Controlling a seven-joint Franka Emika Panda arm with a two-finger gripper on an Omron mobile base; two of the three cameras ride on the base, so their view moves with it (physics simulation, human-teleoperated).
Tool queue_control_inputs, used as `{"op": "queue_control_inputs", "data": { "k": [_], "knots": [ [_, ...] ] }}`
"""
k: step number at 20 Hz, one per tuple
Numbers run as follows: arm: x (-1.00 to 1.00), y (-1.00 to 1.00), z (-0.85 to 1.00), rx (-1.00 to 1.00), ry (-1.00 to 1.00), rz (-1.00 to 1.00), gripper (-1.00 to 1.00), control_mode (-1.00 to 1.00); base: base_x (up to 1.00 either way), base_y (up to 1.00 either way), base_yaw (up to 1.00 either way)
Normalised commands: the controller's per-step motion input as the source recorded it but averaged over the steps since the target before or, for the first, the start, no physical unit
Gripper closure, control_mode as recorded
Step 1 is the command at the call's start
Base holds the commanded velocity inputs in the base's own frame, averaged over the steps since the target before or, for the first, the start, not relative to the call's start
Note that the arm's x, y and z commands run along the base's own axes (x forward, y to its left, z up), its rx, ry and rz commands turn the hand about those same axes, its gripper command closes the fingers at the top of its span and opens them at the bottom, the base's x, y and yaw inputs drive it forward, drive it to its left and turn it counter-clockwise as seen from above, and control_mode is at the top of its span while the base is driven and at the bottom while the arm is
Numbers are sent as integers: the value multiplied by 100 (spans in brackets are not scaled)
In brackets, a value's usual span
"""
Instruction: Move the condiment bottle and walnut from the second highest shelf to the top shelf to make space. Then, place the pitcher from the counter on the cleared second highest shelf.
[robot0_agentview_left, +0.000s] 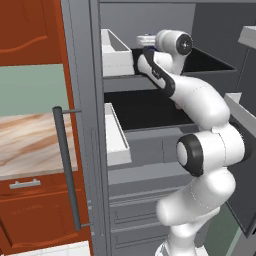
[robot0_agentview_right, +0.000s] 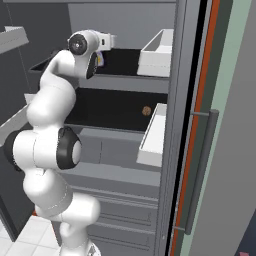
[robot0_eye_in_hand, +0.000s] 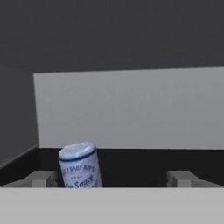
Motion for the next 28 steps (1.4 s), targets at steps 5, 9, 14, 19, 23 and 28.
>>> {"op": "queue_control_inputs", "data": {
  "k": [5,9,14,19,23,28],
  "knots": [
    [-37,-9,0,0,2,-1,-100,-100,0,0,0],
    [-56,-8,0,0,2,-3,-100,-100,0,0,0],
    [-78,-2,-4,0,1,-2,-100,-100,0,0,0],
    [-86,-8,-36,0,6,-4,-100,-100,0,0,0],
    [-75,-28,-64,0,11,-14,-100,-100,0,0,0],
    [-75,-41,-65,0,14,-20,-100,-100,0,0,0]
  ]
}}
